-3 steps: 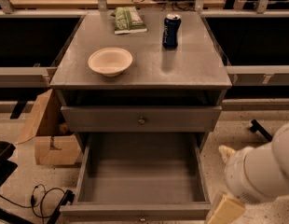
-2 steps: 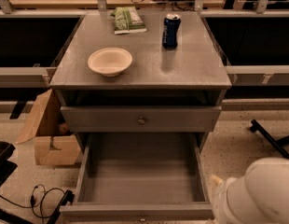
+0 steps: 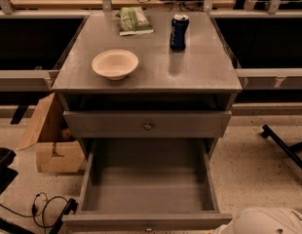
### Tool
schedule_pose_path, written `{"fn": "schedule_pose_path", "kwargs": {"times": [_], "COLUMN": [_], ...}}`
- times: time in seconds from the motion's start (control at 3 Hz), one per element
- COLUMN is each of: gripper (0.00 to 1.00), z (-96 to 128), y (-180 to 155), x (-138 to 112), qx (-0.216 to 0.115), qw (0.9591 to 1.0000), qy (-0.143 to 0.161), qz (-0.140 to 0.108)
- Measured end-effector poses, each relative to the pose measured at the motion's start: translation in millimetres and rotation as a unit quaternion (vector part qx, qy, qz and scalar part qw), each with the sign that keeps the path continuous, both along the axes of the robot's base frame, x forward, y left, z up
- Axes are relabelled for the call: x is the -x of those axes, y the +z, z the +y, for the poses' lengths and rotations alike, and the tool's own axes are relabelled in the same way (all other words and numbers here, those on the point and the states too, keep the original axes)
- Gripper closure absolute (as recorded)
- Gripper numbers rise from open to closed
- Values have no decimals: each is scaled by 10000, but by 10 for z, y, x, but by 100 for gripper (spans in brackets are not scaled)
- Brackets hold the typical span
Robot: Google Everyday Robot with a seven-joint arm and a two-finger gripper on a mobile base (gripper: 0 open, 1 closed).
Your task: Close middle drawer
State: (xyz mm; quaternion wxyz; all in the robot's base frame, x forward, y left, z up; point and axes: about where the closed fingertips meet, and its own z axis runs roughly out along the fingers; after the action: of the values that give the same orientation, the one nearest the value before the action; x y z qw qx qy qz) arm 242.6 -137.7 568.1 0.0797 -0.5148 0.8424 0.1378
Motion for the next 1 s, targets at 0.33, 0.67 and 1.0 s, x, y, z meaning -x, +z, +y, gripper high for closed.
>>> {"fn": "schedule_pose_path", "kwargs": {"times": [0.33,0.67,1.0], "gripper": [47,71,94], "z": [0,0,38], "y": [-1,-1,-25], "x": [-1,-1,-23], "qx": [-1,-2,-68], "qw": [10000,10000,10000], "qy": [0,0,23], "qz": [-1,-1,-31]}}
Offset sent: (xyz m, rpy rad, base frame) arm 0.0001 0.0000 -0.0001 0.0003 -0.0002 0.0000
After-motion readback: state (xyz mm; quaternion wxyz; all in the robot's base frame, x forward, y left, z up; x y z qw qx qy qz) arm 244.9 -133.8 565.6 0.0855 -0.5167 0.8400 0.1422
